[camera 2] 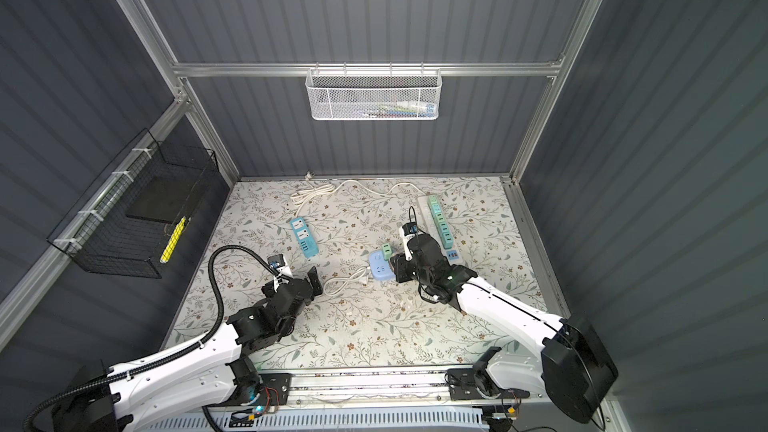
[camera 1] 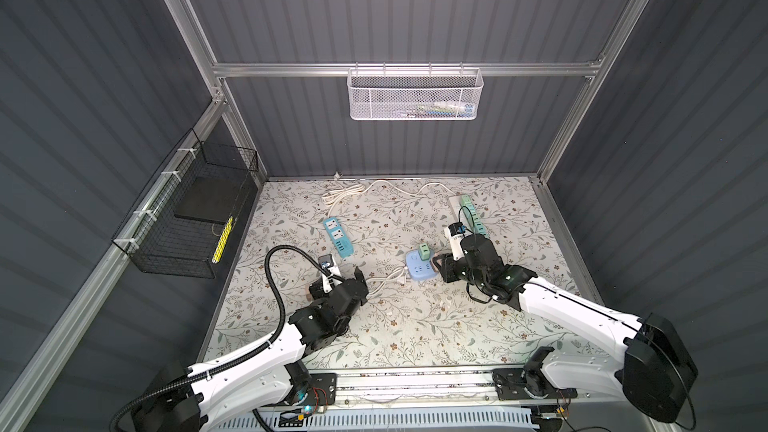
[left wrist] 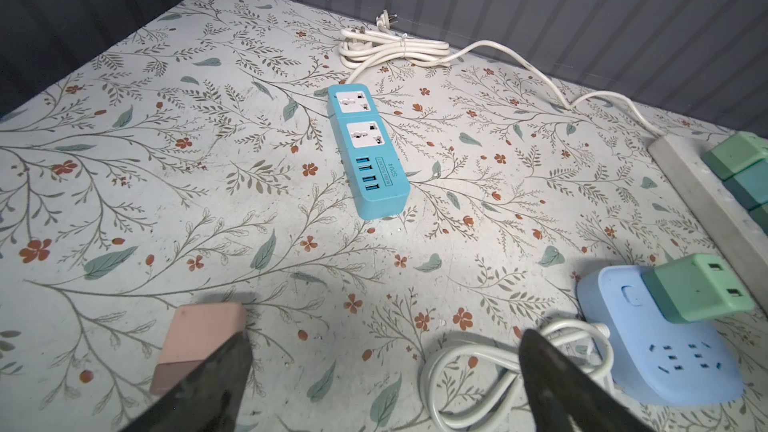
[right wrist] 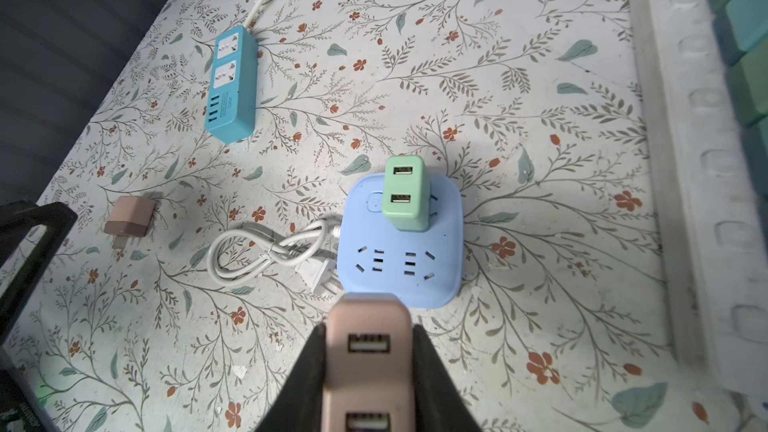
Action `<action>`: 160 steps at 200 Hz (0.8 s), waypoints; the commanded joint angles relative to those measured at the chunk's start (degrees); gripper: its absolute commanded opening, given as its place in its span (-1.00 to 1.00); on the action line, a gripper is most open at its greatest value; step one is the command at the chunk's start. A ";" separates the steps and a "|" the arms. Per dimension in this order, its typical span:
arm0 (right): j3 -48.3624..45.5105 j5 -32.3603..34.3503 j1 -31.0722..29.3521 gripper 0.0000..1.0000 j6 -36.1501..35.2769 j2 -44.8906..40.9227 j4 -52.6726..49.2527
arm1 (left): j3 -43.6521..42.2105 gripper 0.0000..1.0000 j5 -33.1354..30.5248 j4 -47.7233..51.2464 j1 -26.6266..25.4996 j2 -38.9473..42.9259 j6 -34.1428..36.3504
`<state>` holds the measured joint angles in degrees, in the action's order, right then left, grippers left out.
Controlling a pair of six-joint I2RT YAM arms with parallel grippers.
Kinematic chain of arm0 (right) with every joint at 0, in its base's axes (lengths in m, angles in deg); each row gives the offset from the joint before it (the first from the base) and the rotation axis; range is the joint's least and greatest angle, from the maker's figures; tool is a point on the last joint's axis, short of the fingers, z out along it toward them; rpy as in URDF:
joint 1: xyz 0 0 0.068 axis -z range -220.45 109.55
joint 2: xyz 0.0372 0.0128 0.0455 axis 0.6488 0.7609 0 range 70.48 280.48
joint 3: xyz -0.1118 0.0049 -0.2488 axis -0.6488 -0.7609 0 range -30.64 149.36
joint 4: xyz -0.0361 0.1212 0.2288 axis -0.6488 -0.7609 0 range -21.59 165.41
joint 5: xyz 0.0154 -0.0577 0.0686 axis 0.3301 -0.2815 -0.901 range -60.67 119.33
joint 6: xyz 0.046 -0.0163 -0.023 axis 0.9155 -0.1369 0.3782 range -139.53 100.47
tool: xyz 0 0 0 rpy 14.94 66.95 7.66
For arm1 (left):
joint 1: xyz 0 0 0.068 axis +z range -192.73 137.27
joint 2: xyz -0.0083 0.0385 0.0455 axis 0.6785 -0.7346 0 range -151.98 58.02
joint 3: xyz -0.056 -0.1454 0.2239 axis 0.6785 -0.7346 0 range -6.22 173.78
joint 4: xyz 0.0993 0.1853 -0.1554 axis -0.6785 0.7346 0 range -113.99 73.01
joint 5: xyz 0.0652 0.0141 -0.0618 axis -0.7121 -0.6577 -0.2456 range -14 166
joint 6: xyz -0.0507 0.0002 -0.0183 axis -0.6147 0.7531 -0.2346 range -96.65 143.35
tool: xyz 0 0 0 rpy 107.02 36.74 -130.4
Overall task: Insert the plug
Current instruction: 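Withdraw the left gripper while the right gripper holds the pink adapter above the cube, then carry the pink adapter with the right gripper over the blue cube's socket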
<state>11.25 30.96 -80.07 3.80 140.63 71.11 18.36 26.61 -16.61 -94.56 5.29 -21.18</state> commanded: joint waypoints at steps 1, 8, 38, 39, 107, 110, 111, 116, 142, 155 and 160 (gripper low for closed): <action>0.28 3.15 -0.89 -0.59 0.47 -0.63 1.72 | 0.43 1.00 -2.02 -0.68 -0.29 -1.26 -2.93; -0.02 3.46 -1.07 -0.59 0.82 -0.55 2.00 | 0.70 1.00 -2.02 -0.90 -0.29 -1.98 -2.86; -0.08 5.82 -2.23 -0.59 0.97 0.85 1.91 | 1.79 1.00 -3.04 0.64 -0.28 -3.04 -2.73; -0.06 5.87 -2.27 -0.59 0.99 0.90 1.87 | 1.79 1.00 -3.06 0.72 -0.29 -3.01 -2.70; -0.73 11.50 -4.18 -0.60 1.38 2.78 4.81 | -1.05 1.00 -2.47 4.02 -0.28 0.66 -7.38; -0.80 11.78 -4.20 -0.60 1.26 2.86 5.01 | -0.91 1.00 -2.49 4.36 -0.29 0.69 -7.44; -0.78 11.93 -4.22 -0.60 1.22 2.92 5.05 | -0.88 1.00 -2.48 4.47 -0.29 0.74 -7.47; -0.92 12.31 -4.31 -0.60 0.90 3.10 5.50 | -0.69 1.00 -2.46 5.09 -0.24 0.93 -7.68; -1.19 15.76 -4.50 -0.60 -0.95 4.50 7.74 | -0.23 1.00 -2.46 7.16 -0.29 1.81 -8.58; -0.95 16.77 -4.55 -0.60 -1.69 5.85 8.80 | -0.55 1.00 -2.73 7.42 -0.29 2.27 -8.97; -0.76 16.75 -4.51 -0.60 -1.90 6.48 9.18 | -0.64 1.00 -2.76 7.43 -0.29 2.51 -8.99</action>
<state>10.85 43.94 -84.16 3.87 144.91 76.73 18.03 25.39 -11.69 -94.56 6.40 -28.37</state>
